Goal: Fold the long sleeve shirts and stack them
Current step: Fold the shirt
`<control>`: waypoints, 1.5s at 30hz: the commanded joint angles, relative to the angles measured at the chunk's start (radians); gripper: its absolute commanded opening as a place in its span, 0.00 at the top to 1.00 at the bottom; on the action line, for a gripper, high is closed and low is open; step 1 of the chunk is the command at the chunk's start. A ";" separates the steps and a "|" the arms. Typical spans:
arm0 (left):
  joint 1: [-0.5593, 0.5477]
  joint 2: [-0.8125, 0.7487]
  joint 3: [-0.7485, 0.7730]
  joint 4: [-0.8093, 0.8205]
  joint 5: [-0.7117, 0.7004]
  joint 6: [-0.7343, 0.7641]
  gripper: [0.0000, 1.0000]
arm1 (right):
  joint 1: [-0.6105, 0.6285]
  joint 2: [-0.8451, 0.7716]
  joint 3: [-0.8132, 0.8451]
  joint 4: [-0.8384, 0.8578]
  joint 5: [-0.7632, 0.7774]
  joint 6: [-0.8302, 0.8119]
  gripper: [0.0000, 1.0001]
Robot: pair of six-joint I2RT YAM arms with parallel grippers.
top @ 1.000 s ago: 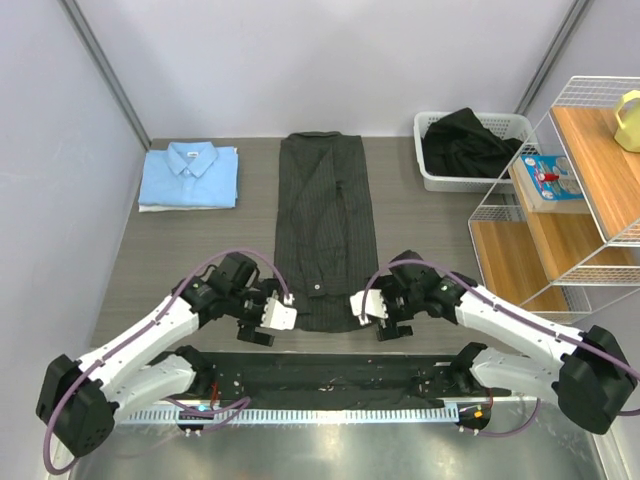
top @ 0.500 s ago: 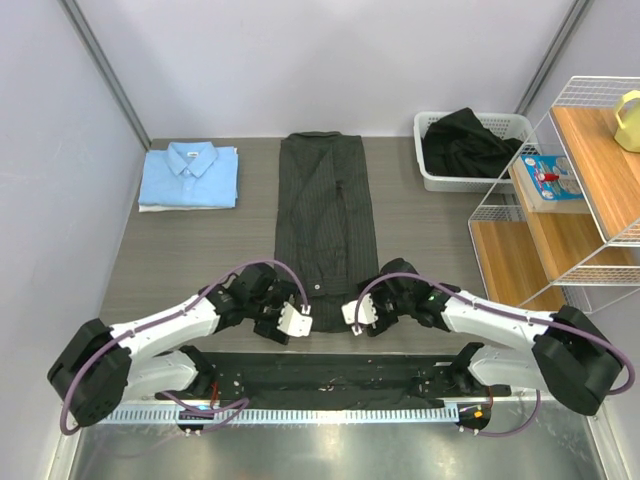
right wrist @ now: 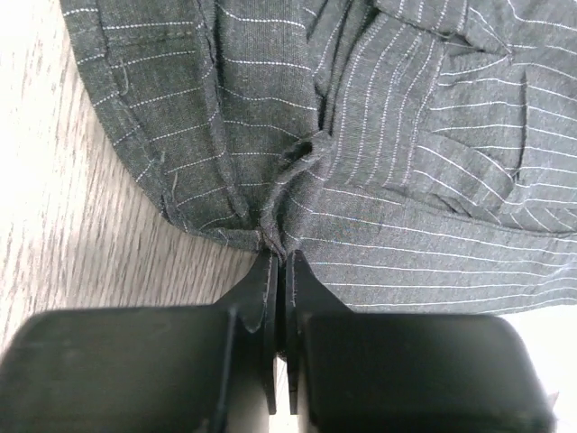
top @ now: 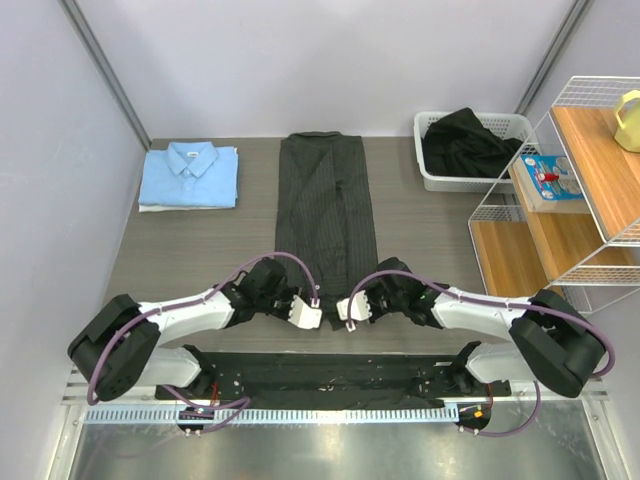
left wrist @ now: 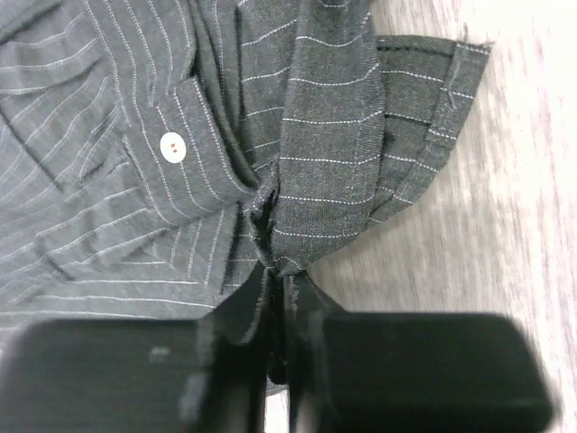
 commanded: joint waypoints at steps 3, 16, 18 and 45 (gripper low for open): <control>-0.037 -0.084 0.096 -0.261 0.083 -0.070 1.00 | 0.055 -0.111 0.040 -0.191 0.022 0.116 0.99; -0.159 -0.326 0.101 -0.600 0.139 -0.145 1.00 | 0.236 -0.421 0.038 -0.463 0.083 0.359 0.99; -0.157 -0.309 0.105 -0.589 0.140 -0.170 1.00 | 0.239 -0.395 0.043 -0.446 0.091 0.376 0.99; -0.350 -0.256 -0.045 -0.188 -0.061 -0.187 0.04 | 0.264 -0.352 -0.006 -0.360 0.063 0.376 0.90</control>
